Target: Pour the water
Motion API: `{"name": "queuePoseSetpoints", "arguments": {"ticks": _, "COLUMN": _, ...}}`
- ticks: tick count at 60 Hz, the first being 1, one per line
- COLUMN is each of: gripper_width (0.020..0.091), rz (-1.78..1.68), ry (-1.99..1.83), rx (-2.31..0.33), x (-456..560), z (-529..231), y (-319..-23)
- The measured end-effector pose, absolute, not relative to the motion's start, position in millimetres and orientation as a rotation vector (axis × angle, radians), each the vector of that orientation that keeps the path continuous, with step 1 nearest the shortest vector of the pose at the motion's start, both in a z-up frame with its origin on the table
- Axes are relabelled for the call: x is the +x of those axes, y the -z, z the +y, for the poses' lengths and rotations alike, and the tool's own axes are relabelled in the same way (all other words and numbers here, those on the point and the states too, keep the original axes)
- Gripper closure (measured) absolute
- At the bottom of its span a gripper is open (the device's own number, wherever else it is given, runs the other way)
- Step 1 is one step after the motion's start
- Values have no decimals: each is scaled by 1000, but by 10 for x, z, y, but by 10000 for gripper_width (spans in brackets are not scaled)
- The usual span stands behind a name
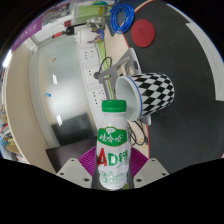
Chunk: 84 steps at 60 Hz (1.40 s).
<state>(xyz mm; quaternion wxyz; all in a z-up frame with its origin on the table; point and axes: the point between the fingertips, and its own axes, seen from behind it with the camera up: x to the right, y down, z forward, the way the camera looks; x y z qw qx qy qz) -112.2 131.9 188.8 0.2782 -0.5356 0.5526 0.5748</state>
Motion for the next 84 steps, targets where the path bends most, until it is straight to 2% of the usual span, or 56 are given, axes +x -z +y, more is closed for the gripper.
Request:
{"name": "queuePoseSetpoints", "arguments": {"ticks": 5, "gripper_width": 687, "rz": 1441, "ry": -1511, "rx": -1460, "x": -1076, "z": 1277, "y": -1991}}
{"name": "queuePoseSetpoints", "arguments": {"ticks": 11, "gripper_width": 686, "rz": 1262, "ry": -1388, "rx": -1519, "x": -947, "z": 1238, "y": -2278}}
{"name": "queuePoseSetpoints", "arguments": {"ticks": 23, "gripper_width": 687, "rz": 614, "ry": -733, "rx": -1720, "x": -301, "z": 1220, "y": -2790}}
{"name": "queuePoseSetpoints", "arguments": {"ticks": 33, "gripper_width": 685, "rz": 260, "ry": -181, "rx": -1708, "x": 604, "z": 1310, "y": -2860}}
{"name": "queuePoseSetpoints", "arguments": {"ticks": 40, "gripper_width": 686, "rz": 148, "ry": -42, "rx": -1689, "x": 969, "z": 1394, "y": -2657}}
{"name": "queuePoseSetpoints", "arguments": {"ticks": 51, "gripper_width": 686, "rz": 152, "ry": 84, "rx": -1756, "x": 1464, "z": 1558, "y": -1933}}
{"name": "queuePoseSetpoints", "arguments": {"ticks": 66, "gripper_width": 662, "rz": 174, "ry": 70, "rx": -1809, "x": 1636, "z": 1730, "y": -1158}}
{"name": "queuePoseSetpoints", "arguments": {"ticks": 75, "gripper_width": 630, "rz": 185, "ry": 37, "rx": -1765, "x": 1618, "z": 1660, "y": -1184}}
{"name": "queuePoseSetpoints", "arguments": {"ticks": 84, "gripper_width": 550, "rz": 245, "ry": 30, "rx": -1792, "x": 1664, "z": 1569, "y": -1168}}
